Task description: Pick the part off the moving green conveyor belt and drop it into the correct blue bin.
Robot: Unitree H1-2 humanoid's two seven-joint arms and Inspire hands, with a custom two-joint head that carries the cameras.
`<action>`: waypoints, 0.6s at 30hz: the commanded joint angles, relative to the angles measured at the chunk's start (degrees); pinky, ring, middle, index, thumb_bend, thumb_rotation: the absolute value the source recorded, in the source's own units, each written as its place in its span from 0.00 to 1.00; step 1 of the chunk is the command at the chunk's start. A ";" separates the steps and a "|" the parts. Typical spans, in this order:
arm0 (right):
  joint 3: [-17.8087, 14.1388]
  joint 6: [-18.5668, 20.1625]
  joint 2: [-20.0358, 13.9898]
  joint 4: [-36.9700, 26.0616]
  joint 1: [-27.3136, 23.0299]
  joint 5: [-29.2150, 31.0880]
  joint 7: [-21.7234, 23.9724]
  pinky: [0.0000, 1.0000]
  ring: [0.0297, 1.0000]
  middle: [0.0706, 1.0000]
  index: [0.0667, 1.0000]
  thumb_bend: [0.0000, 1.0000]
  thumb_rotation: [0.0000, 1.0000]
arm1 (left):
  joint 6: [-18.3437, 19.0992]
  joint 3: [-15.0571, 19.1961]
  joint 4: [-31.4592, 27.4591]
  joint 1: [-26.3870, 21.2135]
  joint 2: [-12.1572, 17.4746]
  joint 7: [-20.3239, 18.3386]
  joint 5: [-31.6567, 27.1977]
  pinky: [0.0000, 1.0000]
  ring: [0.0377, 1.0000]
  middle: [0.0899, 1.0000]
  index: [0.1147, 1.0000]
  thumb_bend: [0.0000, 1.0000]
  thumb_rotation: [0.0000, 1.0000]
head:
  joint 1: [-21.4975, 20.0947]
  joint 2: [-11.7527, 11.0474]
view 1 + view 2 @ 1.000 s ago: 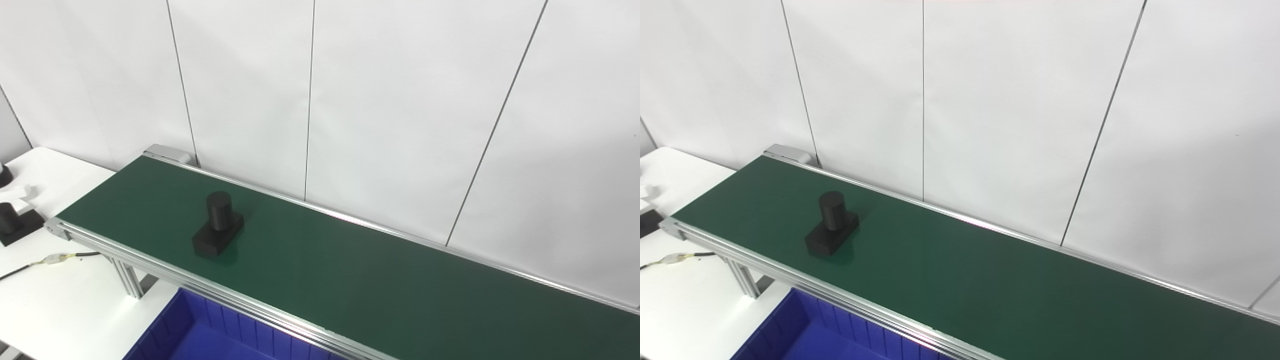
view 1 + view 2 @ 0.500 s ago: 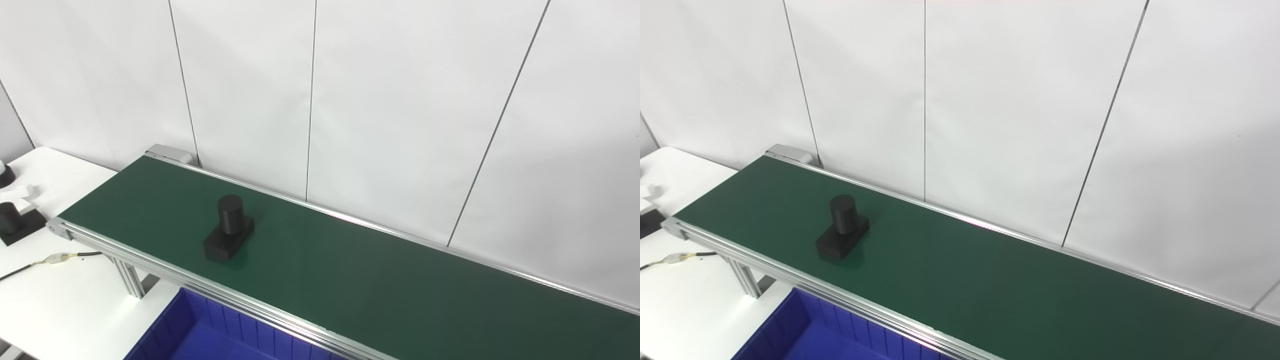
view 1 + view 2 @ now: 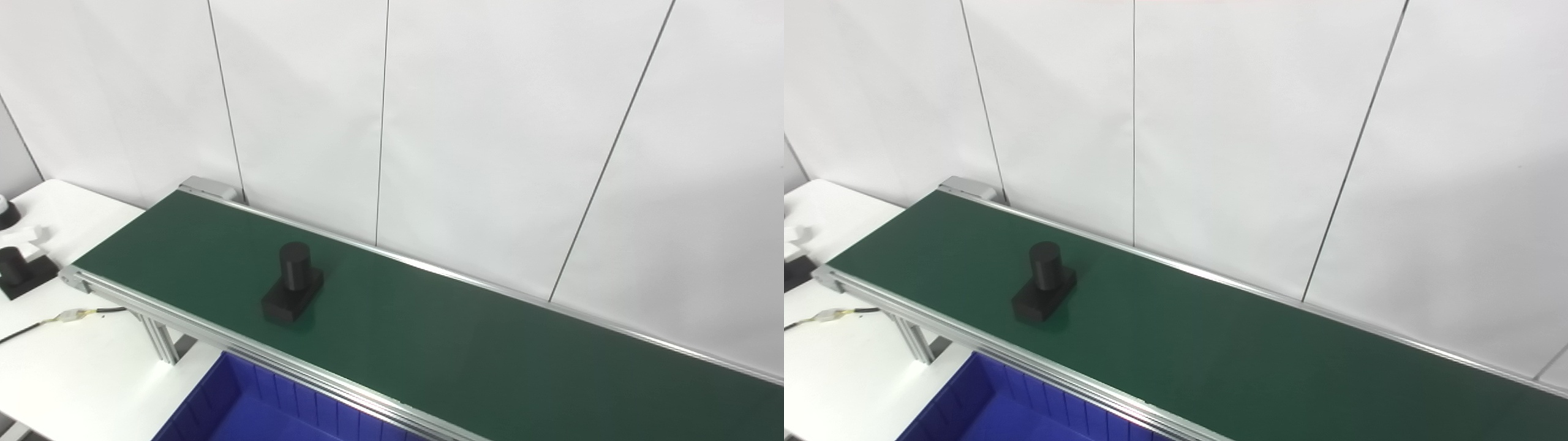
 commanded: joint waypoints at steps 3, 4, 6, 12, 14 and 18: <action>-0.79 0.46 -0.36 -4.38 0.63 0.56 0.51 0.64 0.73 0.81 0.88 0.64 0.55 | -2.56 -0.17 -1.54 -0.90 -0.96 0.22 -0.24 0.73 0.80 0.80 0.84 1.00 0.25 | -0.04 0.06; -0.93 0.87 -0.38 -5.08 0.79 0.51 0.56 0.64 0.73 0.80 0.88 0.64 0.55 | -2.55 -0.17 -1.60 -0.87 -0.97 0.16 -0.32 0.74 0.80 0.80 0.84 1.00 0.25 | -0.05 0.07; -1.19 1.33 -0.51 -6.25 1.01 0.41 0.70 0.64 0.73 0.80 0.88 0.64 0.55 | -2.55 -0.18 -1.71 -0.80 -1.00 0.12 -0.35 0.74 0.80 0.80 0.84 1.00 0.26 | -0.03 0.15; -1.97 2.48 -1.40 -9.71 1.61 -1.71 0.78 0.63 0.73 0.81 0.89 0.65 0.55 | -2.52 -0.27 -1.91 -0.64 -1.07 0.27 -0.17 0.75 0.81 0.80 0.85 1.00 0.27 | -0.22 0.26; -2.21 3.32 -1.80 -11.20 1.89 -2.81 0.85 0.64 0.74 0.81 0.89 0.66 0.54 | -2.52 -0.30 -1.97 -0.61 -1.08 0.33 -0.09 0.74 0.80 0.80 0.85 1.00 0.27 | -0.28 0.28; -2.72 3.74 -2.40 -12.85 2.18 -4.12 0.79 0.65 0.74 0.82 0.88 0.68 0.53 | -2.51 -0.28 -1.96 -0.61 -1.12 0.31 -0.17 0.74 0.80 0.80 0.84 1.00 0.26 | -0.28 0.28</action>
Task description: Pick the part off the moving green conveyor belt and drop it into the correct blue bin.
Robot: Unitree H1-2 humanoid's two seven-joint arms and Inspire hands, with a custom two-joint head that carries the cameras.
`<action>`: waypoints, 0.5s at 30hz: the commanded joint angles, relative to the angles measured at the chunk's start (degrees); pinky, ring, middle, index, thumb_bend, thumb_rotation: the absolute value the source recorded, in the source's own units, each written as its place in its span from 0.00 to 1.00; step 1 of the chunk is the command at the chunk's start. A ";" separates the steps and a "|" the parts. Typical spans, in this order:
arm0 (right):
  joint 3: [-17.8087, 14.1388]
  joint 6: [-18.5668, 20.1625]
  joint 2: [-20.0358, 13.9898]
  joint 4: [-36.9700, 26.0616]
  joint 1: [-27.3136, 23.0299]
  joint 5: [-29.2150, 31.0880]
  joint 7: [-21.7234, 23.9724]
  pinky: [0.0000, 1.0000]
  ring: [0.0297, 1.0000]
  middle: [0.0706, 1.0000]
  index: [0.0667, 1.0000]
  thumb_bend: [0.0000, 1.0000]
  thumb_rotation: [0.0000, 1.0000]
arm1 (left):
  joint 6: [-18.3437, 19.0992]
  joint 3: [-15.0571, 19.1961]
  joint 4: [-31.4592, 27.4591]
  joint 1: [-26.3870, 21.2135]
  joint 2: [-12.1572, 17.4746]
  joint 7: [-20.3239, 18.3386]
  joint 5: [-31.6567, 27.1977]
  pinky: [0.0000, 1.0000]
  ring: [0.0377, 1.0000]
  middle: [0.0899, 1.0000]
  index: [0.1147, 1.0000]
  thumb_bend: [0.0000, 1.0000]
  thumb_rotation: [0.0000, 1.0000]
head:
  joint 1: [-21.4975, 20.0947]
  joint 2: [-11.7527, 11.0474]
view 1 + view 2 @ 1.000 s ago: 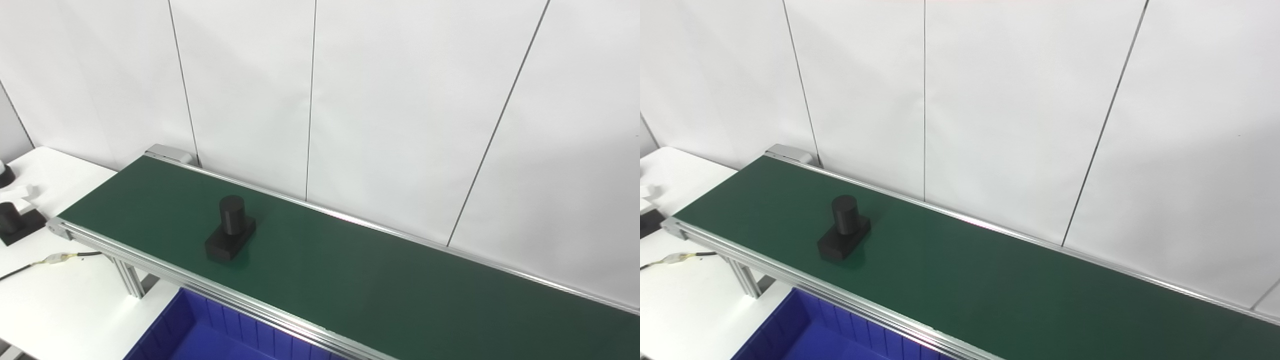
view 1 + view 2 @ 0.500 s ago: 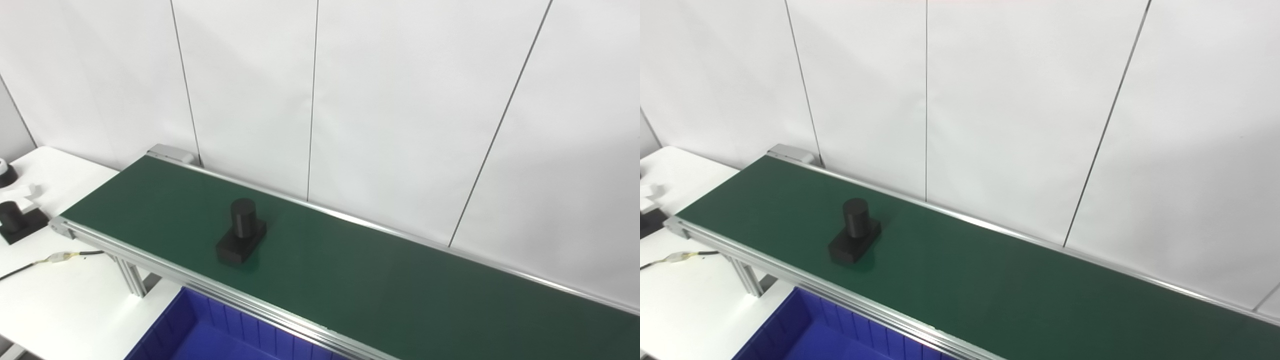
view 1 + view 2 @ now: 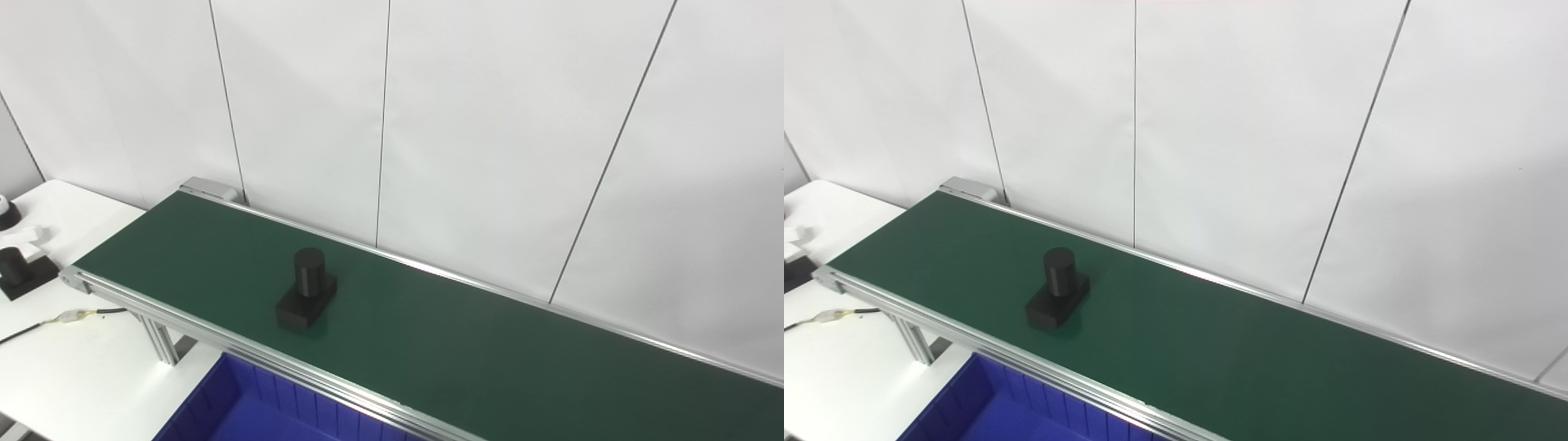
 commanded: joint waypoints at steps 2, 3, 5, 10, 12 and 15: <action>-1.14 -0.14 -0.42 -2.73 -0.21 -1.90 -0.94 0.63 0.72 0.80 0.87 0.69 0.55 | -2.53 -0.27 -1.77 -0.84 -0.96 0.22 -0.21 0.73 0.80 0.80 0.84 1.00 0.26 | -0.14 -0.04; -1.30 -0.12 -0.39 -2.90 -0.24 -2.19 -1.06 0.62 0.72 0.79 0.86 0.70 0.55 | -2.54 -0.27 -1.72 -0.88 -0.96 0.20 -0.23 0.73 0.80 0.80 0.84 1.00 0.26 | -0.14 -0.04; -1.63 0.33 -0.41 -3.54 -0.31 -2.03 -0.84 0.62 0.71 0.79 0.86 0.71 0.55 | -2.55 -0.24 -1.54 -0.98 -0.97 0.13 -0.29 0.74 0.80 0.80 0.84 1.00 0.26 | -0.20 -0.03; -2.30 0.45 -0.89 -4.69 -0.58 -1.30 -0.30 0.64 0.73 0.79 0.86 0.71 0.56 | -2.43 -0.31 -1.62 -1.05 -0.92 0.42 0.16 0.73 0.80 0.80 0.85 1.00 0.26 | -0.43 -0.03; -2.50 0.08 -0.93 -4.75 -0.75 -1.10 -0.39 0.64 0.73 0.79 0.86 0.71 0.57 | -2.41 -0.32 -1.58 -1.09 -0.87 0.28 0.02 0.73 0.80 0.80 0.85 1.00 0.27 | -0.64 -0.05; -2.77 -0.05 -0.71 -4.86 -0.91 -0.99 -0.59 0.63 0.73 0.79 0.85 0.71 0.58 | -2.49 -0.33 -1.39 -1.14 -0.79 0.12 -0.26 0.74 0.80 0.80 0.85 1.00 0.26 | -1.01 -0.08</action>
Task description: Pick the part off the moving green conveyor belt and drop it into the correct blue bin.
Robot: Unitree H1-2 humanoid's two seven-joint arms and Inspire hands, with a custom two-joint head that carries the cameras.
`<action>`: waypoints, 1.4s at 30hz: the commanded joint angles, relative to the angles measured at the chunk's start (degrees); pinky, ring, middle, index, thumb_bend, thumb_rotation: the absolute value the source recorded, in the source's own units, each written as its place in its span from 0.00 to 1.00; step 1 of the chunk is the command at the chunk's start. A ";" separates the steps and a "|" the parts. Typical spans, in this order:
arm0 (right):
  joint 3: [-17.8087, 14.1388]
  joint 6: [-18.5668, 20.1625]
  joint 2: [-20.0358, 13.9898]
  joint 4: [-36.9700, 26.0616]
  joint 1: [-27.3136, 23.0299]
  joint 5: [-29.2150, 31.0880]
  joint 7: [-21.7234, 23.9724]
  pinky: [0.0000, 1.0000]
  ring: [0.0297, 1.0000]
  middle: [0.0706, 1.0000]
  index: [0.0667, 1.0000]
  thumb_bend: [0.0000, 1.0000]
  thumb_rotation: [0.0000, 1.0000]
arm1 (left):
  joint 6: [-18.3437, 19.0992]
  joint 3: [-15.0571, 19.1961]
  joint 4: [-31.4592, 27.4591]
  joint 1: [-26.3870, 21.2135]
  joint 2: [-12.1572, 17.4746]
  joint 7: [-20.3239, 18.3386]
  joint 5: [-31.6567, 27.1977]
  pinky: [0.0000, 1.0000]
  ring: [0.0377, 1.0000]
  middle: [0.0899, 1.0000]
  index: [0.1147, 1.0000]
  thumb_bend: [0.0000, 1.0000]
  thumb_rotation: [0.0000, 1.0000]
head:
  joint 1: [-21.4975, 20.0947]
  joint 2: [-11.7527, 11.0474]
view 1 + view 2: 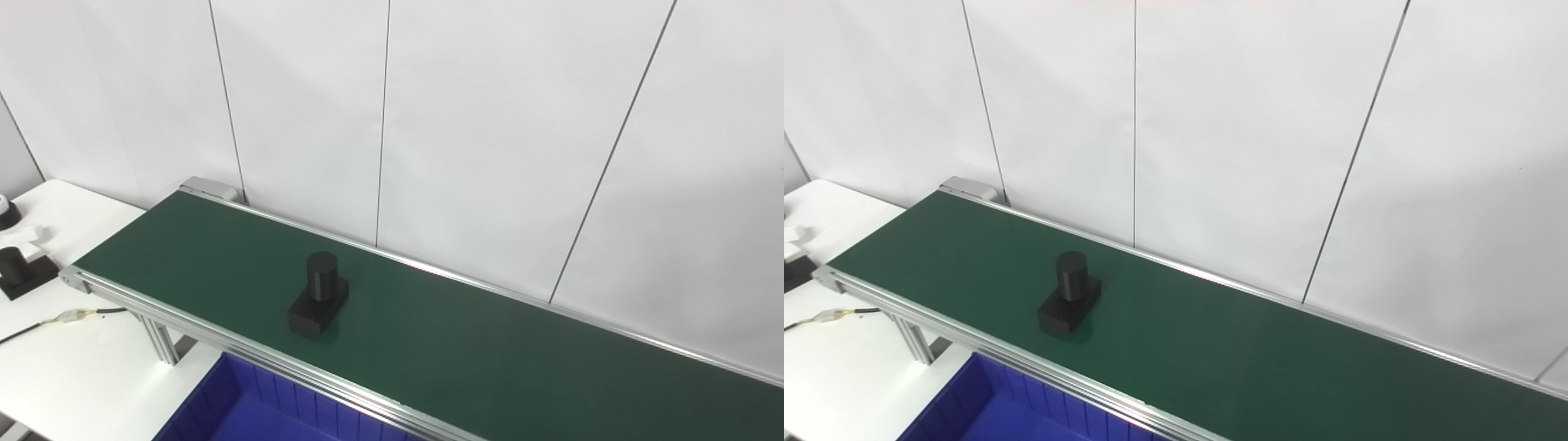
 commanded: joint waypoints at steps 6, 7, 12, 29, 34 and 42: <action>-0.80 -0.80 0.05 -2.62 -1.50 0.22 -0.71 0.62 0.73 0.80 0.85 0.70 0.61 | -2.39 -0.33 -1.35 -1.14 -0.72 -0.14 -0.40 0.74 0.81 0.81 0.85 1.00 0.25 | -0.61 -0.01; -0.82 -0.50 0.11 -2.94 -1.68 0.23 -0.68 0.61 0.73 0.79 0.85 0.71 0.62 | -2.35 -0.30 -1.26 -1.18 -0.71 -0.32 -0.64 0.75 0.81 0.81 0.85 1.00 0.25 | -0.61 -0.01; -1.16 1.78 0.33 -4.58 -2.43 -0.79 -0.73 0.61 0.72 0.78 0.84 0.76 0.68 | -2.28 -0.17 -0.98 -1.28 -0.66 -0.60 -1.14 0.75 0.81 0.81 0.84 1.00 0.25 | -0.98 0.01; -2.71 6.18 -0.29 -0.40 -8.77 -1.26 -0.91 0.61 0.72 0.78 0.84 0.72 0.72 | -2.50 0.04 -0.40 -1.52 -0.75 -1.09 -1.61 0.75 0.81 0.81 0.85 1.00 0.28 | -1.55 -0.01; -3.17 8.26 -0.50 -0.28 -9.99 -2.48 -1.08 0.63 0.74 0.80 0.85 0.75 0.74 | -2.44 0.19 -0.53 -1.44 -0.77 -1.37 -2.01 0.76 0.82 0.82 0.85 1.00 0.28 | -2.08 0.24; -3.06 10.10 -0.72 0.81 -13.23 -3.84 -0.73 0.67 0.77 0.82 0.87 0.68 0.62 | -2.46 -0.05 -0.83 -1.52 -0.24 -1.19 -1.28 0.75 0.82 0.81 0.85 1.00 0.30 | -3.51 0.63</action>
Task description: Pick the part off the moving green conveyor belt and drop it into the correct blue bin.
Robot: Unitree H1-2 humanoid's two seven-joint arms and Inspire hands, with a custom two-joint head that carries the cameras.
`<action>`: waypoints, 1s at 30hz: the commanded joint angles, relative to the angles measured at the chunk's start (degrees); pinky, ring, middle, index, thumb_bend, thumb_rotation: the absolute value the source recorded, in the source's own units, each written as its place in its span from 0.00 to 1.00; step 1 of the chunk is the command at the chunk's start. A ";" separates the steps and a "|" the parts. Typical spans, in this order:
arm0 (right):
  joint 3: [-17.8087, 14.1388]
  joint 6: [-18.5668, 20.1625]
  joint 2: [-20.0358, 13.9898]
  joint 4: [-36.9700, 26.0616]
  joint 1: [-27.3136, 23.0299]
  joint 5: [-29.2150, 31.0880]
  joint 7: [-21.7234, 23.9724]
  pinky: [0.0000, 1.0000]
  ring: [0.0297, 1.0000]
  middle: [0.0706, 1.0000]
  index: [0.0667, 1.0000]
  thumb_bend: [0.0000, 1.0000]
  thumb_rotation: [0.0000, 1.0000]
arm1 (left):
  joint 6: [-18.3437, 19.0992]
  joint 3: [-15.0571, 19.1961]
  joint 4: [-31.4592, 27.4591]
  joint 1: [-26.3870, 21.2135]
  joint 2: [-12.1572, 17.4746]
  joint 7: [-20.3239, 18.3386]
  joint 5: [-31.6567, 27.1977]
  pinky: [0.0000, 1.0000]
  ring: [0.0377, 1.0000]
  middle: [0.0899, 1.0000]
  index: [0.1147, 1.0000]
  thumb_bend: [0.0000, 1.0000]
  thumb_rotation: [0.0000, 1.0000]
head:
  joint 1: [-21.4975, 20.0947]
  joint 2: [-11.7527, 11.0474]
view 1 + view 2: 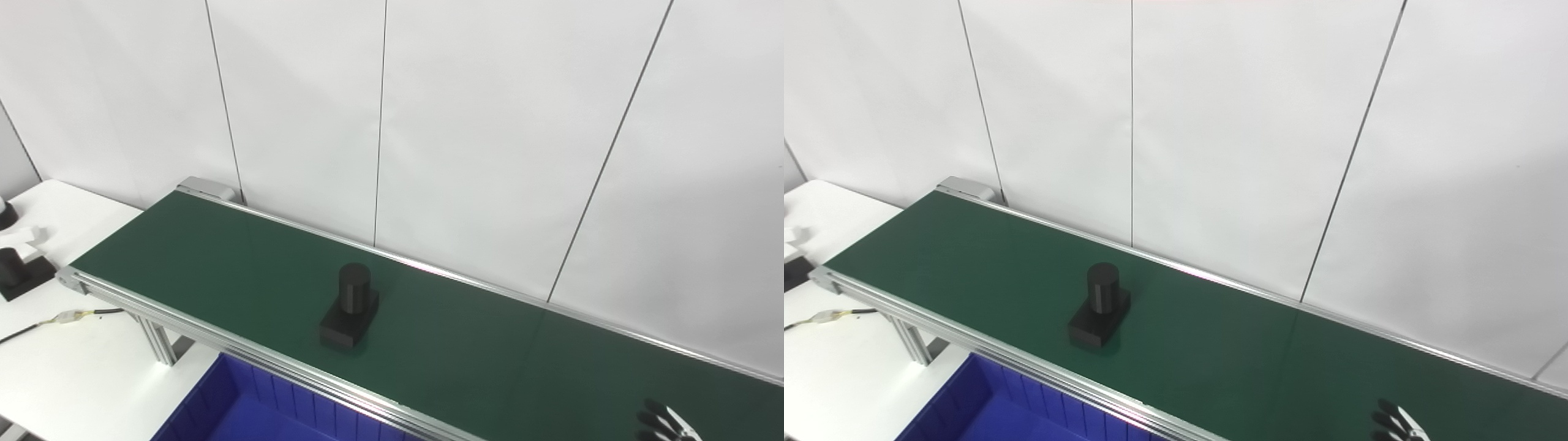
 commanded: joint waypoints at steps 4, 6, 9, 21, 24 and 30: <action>-0.22 1.81 -1.09 -0.26 -3.95 -1.71 -0.69 0.67 0.77 0.82 0.87 0.71 0.61 | -2.48 -0.18 -1.46 -1.35 -0.05 -0.51 -0.05 0.75 0.81 0.81 0.85 1.00 0.31 | -1.27 0.33; -0.11 1.89 -1.15 -0.15 -4.99 -2.52 -0.86 0.66 0.77 0.81 0.86 0.70 0.58 | -2.45 -0.10 -1.57 -1.29 0.07 -0.81 -0.45 0.75 0.82 0.81 0.86 1.00 0.31 | -1.92 0.54; 0.25 2.64 -1.21 -0.50 -6.08 -3.74 -0.80 0.65 0.76 0.81 0.85 0.68 0.54 | -2.43 0.02 -1.80 -1.24 0.24 -1.08 -0.77 0.76 0.83 0.82 0.86 1.00 0.31 | -2.92 0.85; 2.61 5.87 0.62 -2.15 -7.85 -4.79 -0.33 0.75 0.83 0.86 0.88 0.64 0.42 | -2.00 0.18 -3.69 -0.54 0.95 -1.33 -1.47 0.77 0.83 0.82 0.86 1.00 0.32 | -7.41 2.77; 3.86 7.01 1.50 -2.13 -8.32 -5.90 -0.34 0.75 0.83 0.86 0.88 0.62 0.43 | -1.86 0.22 -4.29 -0.30 1.17 -1.70 -1.83 0.77 0.84 0.83 0.87 1.00 0.32 | -8.33 3.28; 6.46 9.61 3.11 -2.02 -9.71 -7.66 0.18 0.78 0.85 0.87 0.89 0.61 0.44 | -1.43 0.22 -5.26 0.18 1.57 -1.96 -2.50 0.79 0.84 0.83 0.88 1.00 0.34 | -10.13 3.94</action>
